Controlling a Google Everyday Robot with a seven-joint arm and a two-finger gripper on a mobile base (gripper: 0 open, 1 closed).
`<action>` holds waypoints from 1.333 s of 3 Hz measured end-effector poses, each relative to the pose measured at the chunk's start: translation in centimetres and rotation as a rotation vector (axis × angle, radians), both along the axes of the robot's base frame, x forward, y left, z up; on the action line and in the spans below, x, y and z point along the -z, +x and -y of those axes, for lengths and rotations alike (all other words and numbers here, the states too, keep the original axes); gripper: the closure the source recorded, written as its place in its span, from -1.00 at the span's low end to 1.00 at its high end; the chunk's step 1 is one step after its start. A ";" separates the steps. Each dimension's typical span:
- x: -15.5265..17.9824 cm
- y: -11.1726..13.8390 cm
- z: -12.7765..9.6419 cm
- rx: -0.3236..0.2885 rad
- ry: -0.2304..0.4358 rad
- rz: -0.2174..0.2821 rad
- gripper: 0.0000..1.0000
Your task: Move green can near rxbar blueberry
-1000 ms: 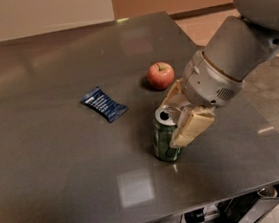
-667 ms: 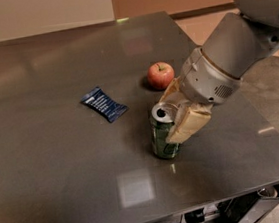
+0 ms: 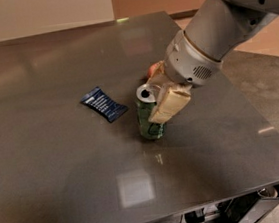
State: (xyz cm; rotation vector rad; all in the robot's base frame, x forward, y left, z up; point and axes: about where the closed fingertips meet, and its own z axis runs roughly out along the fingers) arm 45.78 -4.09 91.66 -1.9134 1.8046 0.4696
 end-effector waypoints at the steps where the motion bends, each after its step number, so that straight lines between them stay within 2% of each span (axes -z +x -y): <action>1: -0.1 2.1 -1.0 0.028 0.012 -0.004 1.00; 3: 0.4 4.4 -3.0 0.045 0.043 -0.034 1.00; 4: 0.9 4.9 -3.6 0.045 0.050 -0.053 0.65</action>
Offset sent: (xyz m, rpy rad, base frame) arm 0.0546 0.0317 -0.0071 0.0486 0.0438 -0.0612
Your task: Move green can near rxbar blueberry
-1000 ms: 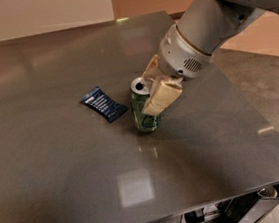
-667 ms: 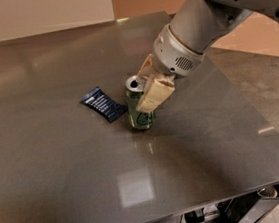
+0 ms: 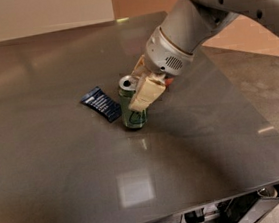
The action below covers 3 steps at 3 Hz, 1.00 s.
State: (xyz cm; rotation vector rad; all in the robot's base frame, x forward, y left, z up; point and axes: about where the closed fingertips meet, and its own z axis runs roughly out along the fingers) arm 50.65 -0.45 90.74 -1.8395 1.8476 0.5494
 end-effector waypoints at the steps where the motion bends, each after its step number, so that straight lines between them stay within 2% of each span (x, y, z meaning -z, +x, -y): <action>1: 0.5 0.4 -0.6 -0.004 0.004 -0.007 0.19; 3: 1.4 1.1 -1.7 -0.017 -0.004 -0.005 -0.74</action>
Offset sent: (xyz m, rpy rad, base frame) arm 0.0175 0.0149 -0.0178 0.0023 0.0177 0.0098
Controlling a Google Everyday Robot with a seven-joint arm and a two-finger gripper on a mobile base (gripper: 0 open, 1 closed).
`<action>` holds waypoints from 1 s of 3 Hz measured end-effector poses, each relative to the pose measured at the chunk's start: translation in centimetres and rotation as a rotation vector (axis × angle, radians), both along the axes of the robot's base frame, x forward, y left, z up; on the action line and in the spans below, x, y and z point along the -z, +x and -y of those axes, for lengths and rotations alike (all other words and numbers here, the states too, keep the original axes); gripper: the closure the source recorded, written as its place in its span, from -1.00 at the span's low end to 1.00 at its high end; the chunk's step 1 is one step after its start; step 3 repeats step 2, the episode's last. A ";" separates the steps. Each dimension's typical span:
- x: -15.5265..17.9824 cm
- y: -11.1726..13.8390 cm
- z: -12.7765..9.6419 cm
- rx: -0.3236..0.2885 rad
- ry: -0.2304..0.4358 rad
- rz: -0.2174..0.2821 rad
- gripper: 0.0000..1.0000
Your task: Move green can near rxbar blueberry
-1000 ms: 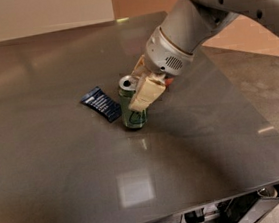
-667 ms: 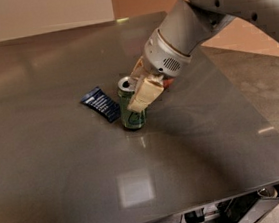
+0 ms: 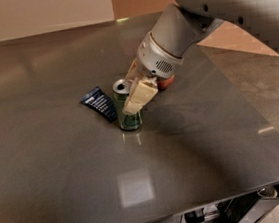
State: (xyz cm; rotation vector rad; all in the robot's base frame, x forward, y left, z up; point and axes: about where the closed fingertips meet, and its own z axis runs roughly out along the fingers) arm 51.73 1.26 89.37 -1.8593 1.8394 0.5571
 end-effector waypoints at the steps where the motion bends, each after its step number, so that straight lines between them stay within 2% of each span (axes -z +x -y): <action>1: 0.0 -0.1 -0.1 -0.003 0.000 0.000 -1.00; 3: 0.0 -0.1 -0.1 -0.003 0.000 0.000 -1.00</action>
Offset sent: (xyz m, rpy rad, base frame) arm -0.0007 0.0013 0.0001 -0.0003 0.0000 0.0027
